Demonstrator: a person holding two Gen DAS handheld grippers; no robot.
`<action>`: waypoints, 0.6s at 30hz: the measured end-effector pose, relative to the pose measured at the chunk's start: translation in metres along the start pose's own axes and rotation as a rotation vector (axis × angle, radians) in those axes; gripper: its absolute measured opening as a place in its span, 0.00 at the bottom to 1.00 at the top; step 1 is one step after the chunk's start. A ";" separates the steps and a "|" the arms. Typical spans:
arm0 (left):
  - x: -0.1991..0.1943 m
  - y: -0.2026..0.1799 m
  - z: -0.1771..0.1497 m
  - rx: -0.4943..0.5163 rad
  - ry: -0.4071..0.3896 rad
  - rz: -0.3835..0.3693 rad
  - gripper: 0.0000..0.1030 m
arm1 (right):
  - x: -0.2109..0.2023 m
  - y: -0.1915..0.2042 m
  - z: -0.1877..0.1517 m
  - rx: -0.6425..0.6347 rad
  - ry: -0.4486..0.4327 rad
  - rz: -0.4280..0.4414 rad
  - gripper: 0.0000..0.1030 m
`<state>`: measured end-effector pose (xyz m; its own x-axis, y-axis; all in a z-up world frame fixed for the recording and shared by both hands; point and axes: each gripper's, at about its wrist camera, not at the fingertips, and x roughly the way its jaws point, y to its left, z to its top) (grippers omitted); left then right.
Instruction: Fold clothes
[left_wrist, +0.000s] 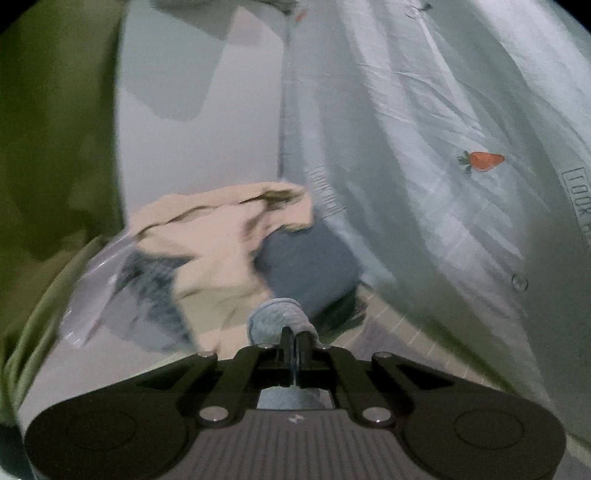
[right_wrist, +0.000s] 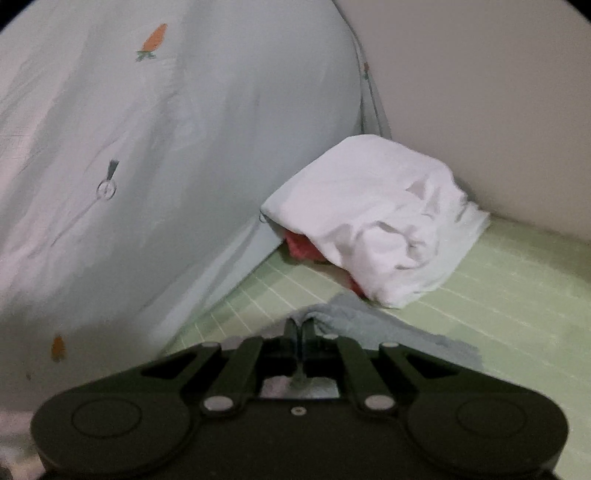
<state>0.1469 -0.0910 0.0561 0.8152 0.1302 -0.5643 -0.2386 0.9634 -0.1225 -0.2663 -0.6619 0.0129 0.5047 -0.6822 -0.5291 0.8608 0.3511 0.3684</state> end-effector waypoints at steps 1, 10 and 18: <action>0.014 -0.013 0.008 -0.007 0.003 -0.008 0.00 | 0.010 0.007 0.005 0.002 -0.001 -0.004 0.02; 0.152 -0.141 0.035 0.006 0.118 -0.067 0.35 | 0.169 0.094 0.043 -0.076 0.129 -0.062 0.25; 0.134 -0.082 -0.055 0.061 0.289 0.096 0.73 | 0.140 0.102 -0.021 -0.146 0.218 -0.155 0.70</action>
<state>0.2465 -0.1658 -0.0543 0.6044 0.1576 -0.7809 -0.2676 0.9634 -0.0128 -0.1065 -0.7076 -0.0398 0.3552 -0.5868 -0.7276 0.9210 0.3529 0.1650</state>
